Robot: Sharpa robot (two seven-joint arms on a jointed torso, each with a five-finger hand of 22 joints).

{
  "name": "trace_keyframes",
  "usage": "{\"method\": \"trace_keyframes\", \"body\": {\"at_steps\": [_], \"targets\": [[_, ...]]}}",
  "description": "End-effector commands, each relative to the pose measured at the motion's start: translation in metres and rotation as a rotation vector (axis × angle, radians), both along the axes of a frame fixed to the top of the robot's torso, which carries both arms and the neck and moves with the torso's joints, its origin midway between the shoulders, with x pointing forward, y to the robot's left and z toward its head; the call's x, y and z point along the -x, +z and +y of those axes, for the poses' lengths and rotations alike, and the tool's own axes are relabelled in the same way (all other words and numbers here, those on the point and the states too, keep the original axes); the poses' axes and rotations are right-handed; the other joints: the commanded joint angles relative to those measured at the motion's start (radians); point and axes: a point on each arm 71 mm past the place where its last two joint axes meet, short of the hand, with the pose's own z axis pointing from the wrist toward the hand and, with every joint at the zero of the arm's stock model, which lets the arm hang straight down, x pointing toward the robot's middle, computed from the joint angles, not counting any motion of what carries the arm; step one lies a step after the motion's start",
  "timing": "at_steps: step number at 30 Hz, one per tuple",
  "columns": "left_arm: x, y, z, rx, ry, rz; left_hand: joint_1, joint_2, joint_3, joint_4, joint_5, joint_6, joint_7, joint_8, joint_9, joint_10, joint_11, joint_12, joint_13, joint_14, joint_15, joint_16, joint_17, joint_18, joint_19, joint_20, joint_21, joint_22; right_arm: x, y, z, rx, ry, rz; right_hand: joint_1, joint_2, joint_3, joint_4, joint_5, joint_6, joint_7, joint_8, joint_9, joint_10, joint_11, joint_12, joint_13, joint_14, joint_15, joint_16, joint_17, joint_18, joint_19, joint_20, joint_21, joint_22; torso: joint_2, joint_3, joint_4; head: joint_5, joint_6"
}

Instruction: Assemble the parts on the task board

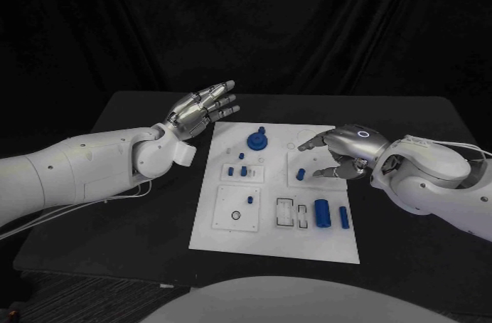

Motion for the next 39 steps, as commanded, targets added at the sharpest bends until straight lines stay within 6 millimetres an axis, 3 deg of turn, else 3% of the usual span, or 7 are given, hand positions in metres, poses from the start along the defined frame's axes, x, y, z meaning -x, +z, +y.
{"method": "trace_keyframes", "body": {"at_steps": [1,11,14,23,30,35,39], "targets": [[0.000,0.002,0.000,0.027,0.016,-0.025,0.010,0.000,0.000,-0.005,0.007,0.008,0.002,0.007,0.001,0.007,-0.001,0.002,0.000,0.006,-0.001,0.005,0.000,-0.005,0.007,-0.003,0.006,-0.001,-0.001,-0.006,0.000,0.026,-0.011,0.039,-0.004,0.013,0.001,-0.003,-0.004,0.023,-0.001,0.004,0.003,0.028,-0.004,0.011,0.002,-0.002,0.002,-0.001,-0.001,-0.008,0.002,0.005,0.001,0.027,0.000,0.0000,0.0011,-0.001,0.000],[0.001,0.000,-0.001,0.026,0.008,-0.017,0.015,0.007,0.007,-0.009,0.017,0.019,0.013,0.012,0.002,0.006,0.000,0.002,0.000,0.004,-0.001,0.004,0.000,-0.007,0.006,-0.003,0.006,-0.005,-0.002,-0.012,0.006,0.021,0.019,0.046,0.014,0.046,0.014,-0.015,-0.004,0.104,0.014,0.016,0.009,0.141,-0.012,0.023,0.001,0.003,0.007,-0.003,-0.009,-0.009,0.015,0.009,0.001,0.030,0.001,-0.0006,0.0008,-0.004,0.000],[0.001,0.000,-0.001,0.026,0.009,-0.018,0.015,0.008,0.008,-0.009,0.021,0.019,0.013,0.013,0.002,0.006,0.000,0.002,0.000,0.004,-0.001,0.004,0.000,-0.008,0.006,-0.003,0.006,-0.005,-0.002,-0.014,0.010,0.018,0.030,0.048,0.018,0.055,0.015,-0.021,-0.004,0.130,0.032,0.025,0.012,0.169,-0.016,0.014,-0.001,-0.002,0.004,-0.013,-0.025,-0.006,0.015,0.008,-0.011,0.028,0.000,-0.0004,0.0005,-0.006,0.000],[0.001,0.000,-0.001,0.028,0.008,-0.019,0.016,0.010,0.011,-0.012,0.035,0.003,-0.004,0.011,-0.001,0.005,0.007,0.002,0.000,0.004,0.000,0.004,0.000,-0.010,0.007,-0.003,0.006,-0.007,-0.001,-0.023,0.021,0.003,0.057,0.062,0.045,0.087,0.032,-0.060,0.019,0.190,0.054,0.035,0.012,0.237,-0.024,-0.034,-0.003,0.011,-0.004,-0.013,-0.027,-0.008,0.033,0.000,-0.009,0.034,0.000,-0.0002,0.0016,-0.004,0.000],[0.001,0.000,-0.001,0.026,0.007,-0.017,0.015,0.011,0.012,-0.012,0.045,0.003,-0.005,0.012,-0.001,0.005,0.007,0.002,0.000,0.004,0.001,0.005,0.000,-0.010,0.007,-0.003,0.006,-0.008,-0.001,-0.027,0.027,0.000,0.073,0.069,0.057,0.097,0.051,-0.081,0.049,0.202,0.065,0.030,0.009,0.276,-0.029,-0.058,-0.002,0.014,-0.009,-0.014,-0.028,-0.009,0.039,-0.004,-0.009,0.041,0.000,-0.0008,0.0007,-0.004,0.000],[0.001,-0.001,-0.003,0.026,0.002,-0.013,0.015,0.015,0.015,-0.013,0.053,0.002,-0.004,0.012,-0.001,0.004,0.007,0.002,0.000,0.004,0.003,0.005,0.000,-0.011,0.007,-0.003,0.005,-0.010,-0.002,-0.027,0.028,-0.001,0.075,0.068,0.072,0.097,0.098,-0.096,0.077,0.274,0.082,0.051,0.018,0.341,-0.040,-0.095,-0.003,0.022,-0.019,-0.009,-0.023,-0.012,0.050,-0.014,0.012,0.052,0.000,-0.0007,0.0009,-0.003,0.000],[0.002,-0.001,-0.005,0.027,-0.006,-0.008,0.016,0.021,0.021,-0.014,0.058,-0.002,-0.004,0.012,-0.001,0.003,0.008,0.000,-0.001,0.003,0.003,0.004,0.000,-0.012,0.006,-0.003,0.005,-0.011,-0.003,-0.028,0.028,-0.005,0.071,0.068,0.077,0.095,0.127,-0.105,0.088,0.320,0.086,0.065,0.028,0.376,-0.042,-0.116,-0.003,0.025,-0.023,-0.009,-0.023,-0.014,0.054,-0.018,0.023,0.055,-0.001,-0.0008,0.0002,-0.002,0.000]]}}
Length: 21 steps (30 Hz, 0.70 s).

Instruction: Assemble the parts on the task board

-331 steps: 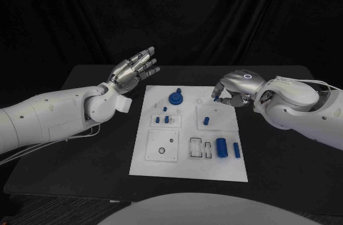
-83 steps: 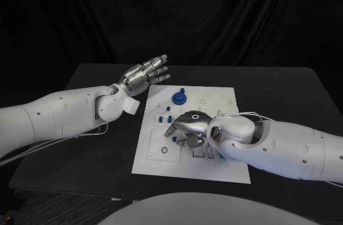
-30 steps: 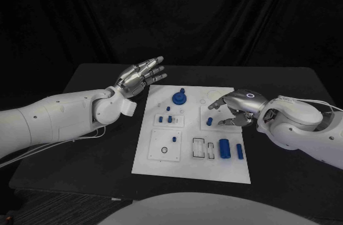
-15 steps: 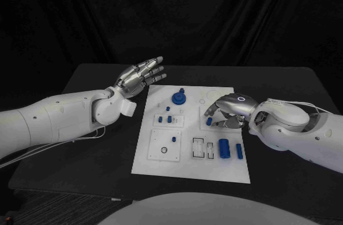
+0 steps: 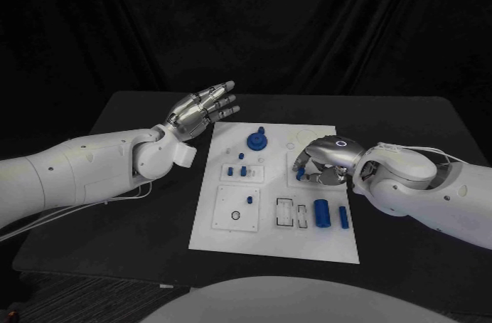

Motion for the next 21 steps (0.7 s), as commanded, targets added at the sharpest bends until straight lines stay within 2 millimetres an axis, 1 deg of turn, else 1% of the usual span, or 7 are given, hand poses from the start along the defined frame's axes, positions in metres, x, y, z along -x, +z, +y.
{"method": "trace_keyframes", "body": {"at_steps": [1,3,6,9,11,15,21], "targets": [[0.0015,0.0009,-0.0032,0.021,-0.007,-0.004,0.004,0.009,0.006,0.001,0.007,-0.001,-0.004,0.004,-0.001,0.000,0.005,0.000,0.000,0.003,0.003,0.004,0.000,-0.012,0.003,0.001,0.005,-0.001,0.0001,-0.0005,0.0001,-0.012,0.006,0.000,0.010,-0.003,0.009,-0.002,0.006,0.009,0.001,0.002,0.002,0.009,-0.001,-0.006,0.000,0.004,-0.001,0.002,0.001,-0.014,0.006,0.001,0.005,0.055,-0.001,-0.0001,-0.0007,0.001,0.000],[0.0019,0.0007,-0.0042,0.022,-0.011,-0.002,0.004,0.010,0.007,0.001,0.008,-0.001,-0.004,0.004,-0.001,0.000,0.005,0.000,0.000,0.003,0.004,0.004,0.000,-0.012,0.003,0.001,0.005,-0.002,-0.0003,-0.0002,0.0003,-0.018,0.006,-0.003,0.009,-0.004,0.016,-0.003,0.005,0.016,0.000,0.003,0.003,0.022,-0.003,-0.010,0.000,0.007,-0.002,0.004,0.004,-0.015,0.010,0.000,0.014,0.057,-0.001,-0.0001,-0.0006,0.001,0.000],[0.0020,0.0004,-0.0046,0.022,-0.013,0.000,0.006,0.013,0.010,-0.001,0.010,-0.002,-0.004,0.004,-0.001,-0.001,0.006,-0.001,-0.001,0.003,0.004,0.004,0.000,-0.013,0.002,0.001,0.004,-0.003,-0.0008,0.0003,0.0015,-0.028,0.007,-0.010,0.014,-0.005,0.036,-0.014,0.000,0.045,-0.010,0.010,0.009,0.060,-0.012,-0.021,0.000,0.016,-0.011,0.002,0.002,-0.016,0.020,-0.007,0.034,0.060,0.000,0.0003,-0.0002,-0.001,0.000],[0.0020,0.0002,-0.0042,0.021,-0.012,0.000,0.007,0.014,0.013,-0.001,0.011,-0.002,-0.004,0.005,-0.001,-0.001,0.006,-0.001,-0.001,0.002,0.004,0.004,0.000,-0.013,0.002,0.001,0.004,-0.003,-0.0008,0.0009,0.0025,-0.035,0.010,-0.015,0.015,-0.005,0.044,-0.020,-0.006,0.054,-0.012,0.010,0.011,0.074,-0.016,-0.028,0.000,0.019,-0.014,0.000,0.001,-0.017,0.022,-0.010,0.040,0.061,0.000,0.0003,-0.0007,0.000,0.000],[0.0021,0.0000,-0.0042,0.021,-0.013,0.001,0.009,0.016,0.017,-0.003,0.013,0.001,-0.001,0.006,-0.001,-0.002,0.004,-0.001,-0.001,0.002,0.004,0.004,0.000,-0.014,0.002,0.001,0.004,-0.003,-0.0005,0.0016,0.0027,-0.042,0.011,-0.020,0.015,-0.005,0.050,-0.025,-0.008,0.069,-0.017,0.015,0.015,0.093,-0.021,-0.031,0.001,0.024,-0.018,0.000,0.002,-0.018,0.027,-0.013,0.051,0.062,-0.001,0.0003,-0.0004,0.001,0.000],[0.0023,-0.0004,-0.0042,0.019,-0.015,0.004,0.010,0.017,0.022,-0.004,0.014,0.004,0.002,0.008,0.000,-0.002,0.002,-0.001,-0.001,0.003,0.005,0.005,0.000,-0.014,0.002,0.001,0.004,-0.004,0.0004,0.0028,0.0018,-0.051,0.010,-0.027,0.012,-0.004,0.057,-0.035,-0.013,0.092,-0.025,0.020,0.023,0.124,-0.030,-0.039,0.002,0.033,-0.025,-0.002,0.004,-0.020,0.034,-0.020,0.069,0.065,0.000,0.0002,0.0003,0.005,0.000],[0.0023,-0.0009,-0.0038,0.018,-0.015,0.007,0.013,0.018,0.030,-0.006,0.015,0.006,0.005,0.009,0.000,-0.002,0.001,-0.001,-0.001,0.003,0.005,0.005,0.000,-0.015,0.002,0.001,0.004,-0.005,0.0035,0.0060,-0.0022,-0.069,0.001,-0.041,0.005,-0.006,0.058,-0.041,-0.019,0.107,-0.030,0.023,0.029,0.143,-0.035,-0.048,0.002,0.035,-0.029,-0.013,-0.006,-0.020,0.035,-0.025,0.067,0.064,0.000,-0.0001,-0.0007,0.011,0.000]]}}
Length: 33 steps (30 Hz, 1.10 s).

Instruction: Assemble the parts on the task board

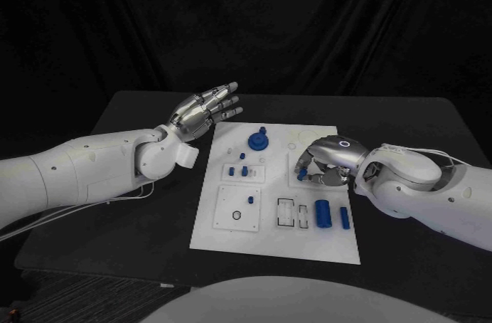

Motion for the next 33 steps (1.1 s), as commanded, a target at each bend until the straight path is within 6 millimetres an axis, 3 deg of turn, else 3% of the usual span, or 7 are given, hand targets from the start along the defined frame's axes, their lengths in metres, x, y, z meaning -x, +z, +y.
{"method": "trace_keyframes", "body": {"at_steps": [1,6,17,24,26,27,33], "targets": [[0.000,0.000,-0.001,0.015,-0.005,0.000,0.005,0.011,0.009,0.000,0.006,0.004,0.003,0.006,0.000,-0.002,0.001,-0.001,0.000,0.003,0.005,0.005,0.000,-0.015,0.002,0.001,0.004,-0.002,0.002,0.005,-0.001,-0.040,-0.004,-0.031,-0.001,0.007,0.001,-0.003,-0.007,0.010,0.002,0.006,0.002,0.009,-0.002,-0.007,0.003,0.007,-0.001,-0.005,-0.005,-0.020,0.004,-0.002,-0.003,0.064,0.000,-0.0005,-0.0005,0.005,0.000],[0.000,-0.001,-0.001,0.011,-0.004,0.002,0.006,0.011,0.012,-0.001,0.006,0.005,0.004,0.007,0.000,-0.002,0.001,-0.001,0.000,0.003,0.005,0.006,0.001,-0.015,0.002,0.001,0.004,-0.002,0.005,0.013,-0.004,-0.054,-0.008,-0.048,-0.005,0.005,0.000,-0.003,-0.009,0.011,0.001,0.006,0.003,0.010,-0.002,-0.011,0.003,0.008,-0.001,-0.006,-0.005,-0.020,0.004,-0.002,-0.005,0.063,-0.001,-0.0008,0.0006,0.008,0.000],[-0.002,-0.002,-0.001,0.002,-0.001,0.007,0.007,0.011,0.018,-0.002,0.006,0.005,0.005,0.007,0.000,-0.002,0.001,0.000,0.000,0.004,0.006,0.007,0.001,-0.016,0.002,0.001,0.004,-0.002,0.012,0.050,0.004,-0.094,0.024,-0.096,-0.006,0.004,0.000,-0.003,-0.010,0.009,0.001,0.004,0.004,0.010,-0.002,-0.015,0.002,0.010,-0.002,-0.005,-0.003,-0.020,0.006,-0.003,-0.001,0.064,-0.001,-0.0006,0.0004,0.011,0.000],[-0.003,-0.003,-0.002,0.001,-0.003,0.009,0.007,0.011,0.020,-0.002,0.006,0.004,0.005,0.007,0.000,-0.002,0.001,0.000,0.000,0.004,0.006,0.007,0.001,-0.016,0.002,0.001,0.004,-0.003,0.028,0.058,0.035,-0.102,0.112,-0.069,-0.006,0.002,0.005,-0.007,-0.006,0.002,0.002,-0.004,0.003,0.010,-0.001,-0.025,0.001,0.017,-0.002,-0.001,0.006,-0.021,0.009,-0.003,0.005,0.065,0.000,0.0006,-0.0010,0.010,0.000],[-0.003,-0.003,-0.003,0.001,-0.005,0.011,0.007,0.011,0.021,-0.002,0.006,0.004,0.006,0.007,0.000,-0.003,0.001,-0.001,0.000,0.003,0.006,0.007,0.001,-0.016,0.002,0.001,0.004,-0.003,0.033,0.058,0.051,-0.100,0.149,-0.055,-0.004,0.003,0.010,-0.012,0.003,-0.002,0.004,-0.010,0.002,0.014,-0.001,-0.032,0.002,0.035,-0.002,0.027,0.048,-0.027,0.022,-0.004,0.041,0.072,0.001,0.0014,-0.0020,0.009,0.000],[-0.003,-0.004,-0.004,0.001,-0.007,0.011,0.007,0.011,0.021,-0.002,0.006,0.004,0.006,0.007,0.000,-0.003,0.001,-0.001,0.000,0.003,0.006,0.007,0.001,-0.016,0.002,0.001,0.004,-0.003,0.035,0.057,0.058,-0.099,0.167,-0.047,-0.003,0.002,0.015,-0.017,0.010,-0.006,0.005,-0.016,0.000,0.019,-0.002,-0.036,0.002,0.055,-0.003,0.059,0.093,-0.033,0.038,-0.005,0.086,0.082,0.001,0.0013,-0.0011,0.008,0.000],[-0.003,-0.005,-0.007,0.001,-0.012,0.014,0.008,0.011,0.023,-0.002,0.006,0.004,0.006,0.008,0.000,-0.003,0.000,-0.002,-0.001,0.002,0.005,0.005,0.000,-0.016,0.001,0.000,0.003,-0.004,0.046,0.047,0.096,-0.063,0.264,-0.044,-0.003,0.000,0.020,-0.023,0.015,-0.006,0.005,-0.020,0.000,0.022,-0.001,-0.044,0.003,0.071,-0.002,0.089,0.133,-0.039,0.051,-0.006,0.126,0.090,0.002,-0.0005,0.0057,0.002,0.000]]}}
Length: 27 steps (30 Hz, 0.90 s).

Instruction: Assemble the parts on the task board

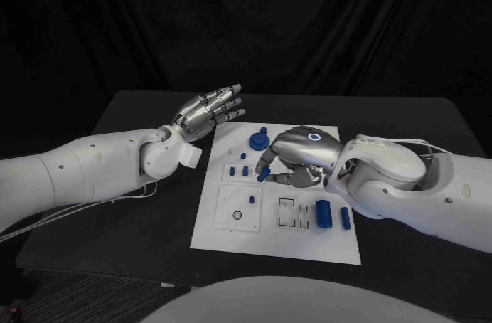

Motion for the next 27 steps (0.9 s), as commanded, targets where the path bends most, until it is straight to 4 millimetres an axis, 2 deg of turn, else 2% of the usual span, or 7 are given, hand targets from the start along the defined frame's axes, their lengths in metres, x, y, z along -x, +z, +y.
{"method": "trace_keyframes", "body": {"at_steps": [1,2,9,14,19,25,27], "targets": [[0.000,0.000,-0.002,0.015,-0.007,0.001,0.003,0.006,0.003,0.001,0.006,0.004,0.006,0.004,0.000,-0.003,0.000,-0.002,-0.001,0.002,0.005,0.001,0.000,-0.016,0.001,0.000,0.003,-0.001,0.003,-0.009,0.013,0.069,0.031,-0.006,-0.003,0.003,0.003,-0.006,0.001,-0.004,-0.002,-0.005,-0.001,0.011,-0.003,-0.009,0.002,0.018,0.001,0.023,0.030,-0.024,0.017,0.000,0.033,0.092,0.002,-0.0009,0.0055,-0.003,0.000],[0.000,0.000,-0.003,0.014,-0.007,0.001,0.003,0.006,0.003,0.001,0.006,0.004,0.006,0.004,0.000,-0.003,0.000,-0.002,-0.001,0.002,0.005,0.001,0.000,-0.016,0.001,0.000,0.003,-0.001,0.004,-0.013,0.023,0.085,0.051,-0.008,-0.003,0.002,0.004,-0.006,0.001,-0.004,-0.002,-0.005,-0.001,0.012,-0.003,-0.010,0.002,0.019,0.001,0.026,0.034,-0.024,0.019,0.000,0.037,0.093,0.002,-0.0011,0.0062,-0.005,0.000],[0.000,0.000,-0.006,0.015,-0.011,0.002,0.003,0.006,0.005,0.001,0.006,0.004,0.006,0.004,0.000,-0.003,0.000,-0.001,0.000,0.002,0.005,0.001,0.000,-0.017,0.001,0.000,0.003,-0.001,0.010,-0.027,0.050,0.128,0.108,-0.015,-0.004,0.001,0.005,-0.009,0.000,-0.005,-0.002,-0.008,-0.001,0.012,-0.002,-0.014,0.002,0.021,0.001,0.030,0.038,-0.025,0.021,0.000,0.043,0.094,0.003,-0.0015,0.0068,-0.005,0.000],[0.000,0.000,-0.007,0.015,-0.014,0.002,0.003,0.006,0.005,0.001,0.006,0.004,0.006,0.004,0.000,-0.003,0.000,-0.001,0.000,0.002,0.005,0.001,0.000,-0.017,0.001,0.000,0.003,-0.001,0.015,-0.037,0.064,0.160,0.144,-0.021,-0.004,-0.003,0.009,-0.016,0.001,-0.003,-0.002,-0.011,-0.001,0.016,-0.003,-0.019,0.002,0.029,0.000,0.049,0.063,-0.027,0.028,-0.001,0.063,0.097,0.005,-0.0014,0.0040,-0.005,0.000],[0.000,0.000,-0.008,0.015,-0.015,0.003,0.003,0.006,0.006,0.001,0.006,0.006,0.006,0.005,0.000,-0.003,-0.001,-0.001,0.000,0.002,0.004,0.002,0.000,-0.017,0.002,0.000,0.004,-0.001,0.017,-0.045,0.069,0.192,0.151,-0.014,-0.005,-0.004,0.009,-0.017,-0.001,-0.002,-0.003,-0.011,-0.001,0.018,-0.003,-0.020,0.002,0.029,0.000,0.049,0.062,-0.028,0.029,-0.001,0.067,0.097,0.005,-0.0019,0.0056,-0.006,0.000],[0.000,0.000,-0.006,0.012,-0.010,0.002,0.002,0.003,0.014,0.000,0.006,0.010,0.009,0.007,0.001,-0.008,-0.008,-0.010,-0.002,0.001,0.003,0.001,0.000,-0.017,0.002,0.000,0.004,-0.001,0.017,-0.050,0.070,0.219,0.148,-0.013,-0.007,-0.006,0.009,-0.018,-0.003,-0.001,-0.003,-0.012,-0.001,0.020,-0.003,-0.021,0.003,0.027,0.000,0.044,0.054,-0.026,0.027,-0.001,0.059,0.095,0.004,-0.0009,0.0025,-0.006,0.000],[-0.001,0.000,-0.006,0.011,-0.008,0.002,0.002,0.003,0.015,-0.001,0.006,0.010,0.009,0.007,0.001,-0.009,-0.010,-0.011,-0.002,0.001,0.002,0.001,0.000,-0.017,0.002,0.000,0.004,-0.001,0.017,-0.051,0.070,0.226,0.147,-0.014,-0.007,-0.006,0.010,-0.019,-0.004,-0.001,-0.003,-0.012,-0.001,0.021,-0.003,-0.021,0.003,0.026,0.000,0.045,0.054,-0.027,0.027,-0.001,0.060,0.096,0.003,-0.0010,0.0052,-0.009,0.000]]}}
